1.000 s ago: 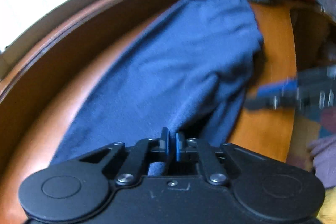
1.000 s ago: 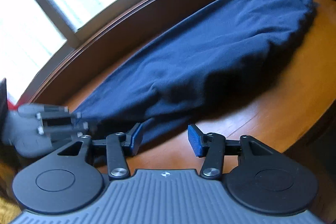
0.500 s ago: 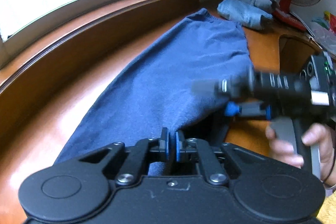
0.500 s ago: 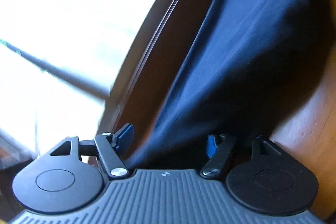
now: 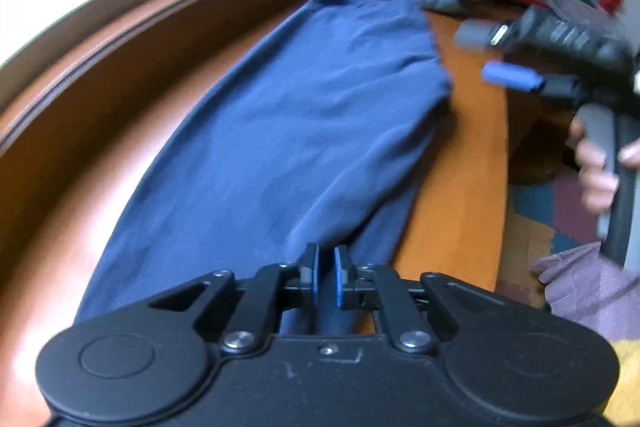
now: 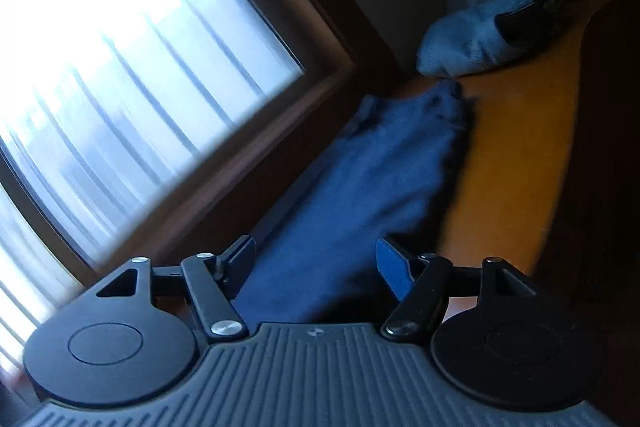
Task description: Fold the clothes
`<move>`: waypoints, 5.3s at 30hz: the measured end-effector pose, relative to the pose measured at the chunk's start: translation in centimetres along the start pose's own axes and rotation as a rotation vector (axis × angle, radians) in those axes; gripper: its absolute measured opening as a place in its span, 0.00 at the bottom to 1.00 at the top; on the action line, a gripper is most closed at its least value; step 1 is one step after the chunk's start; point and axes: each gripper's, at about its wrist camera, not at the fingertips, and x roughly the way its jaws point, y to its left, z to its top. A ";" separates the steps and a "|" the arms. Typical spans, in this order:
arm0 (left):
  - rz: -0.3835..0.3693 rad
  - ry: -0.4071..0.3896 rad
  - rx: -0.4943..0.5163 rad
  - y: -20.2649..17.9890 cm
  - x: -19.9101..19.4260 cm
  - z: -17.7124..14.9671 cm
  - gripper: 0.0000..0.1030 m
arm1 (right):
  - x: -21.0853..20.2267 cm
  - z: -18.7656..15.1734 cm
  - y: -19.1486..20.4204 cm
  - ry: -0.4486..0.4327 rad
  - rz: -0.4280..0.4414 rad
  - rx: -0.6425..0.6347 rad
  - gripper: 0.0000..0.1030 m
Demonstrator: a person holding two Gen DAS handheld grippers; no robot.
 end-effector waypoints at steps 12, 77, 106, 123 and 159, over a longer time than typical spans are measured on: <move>0.002 -0.076 0.286 -6.7 5.6 4.1 0.24 | 5.9 1.6 -2.9 0.180 0.078 0.024 0.16; 0.072 -0.001 -0.147 6.8 3.9 0.8 0.37 | -5.0 -2.5 1.0 0.259 -0.391 -0.357 0.12; 0.391 0.087 -0.199 8.9 8.0 5.4 0.72 | 21.8 8.2 3.9 0.272 -0.332 -0.547 0.23; 0.122 -0.043 -0.065 2.9 -1.7 -1.0 0.70 | -2.5 -9.9 12.8 0.402 0.342 -1.381 0.24; -0.057 0.025 -0.388 7.8 1.4 -2.1 0.15 | 1.2 -13.0 17.2 0.398 0.338 -1.387 0.15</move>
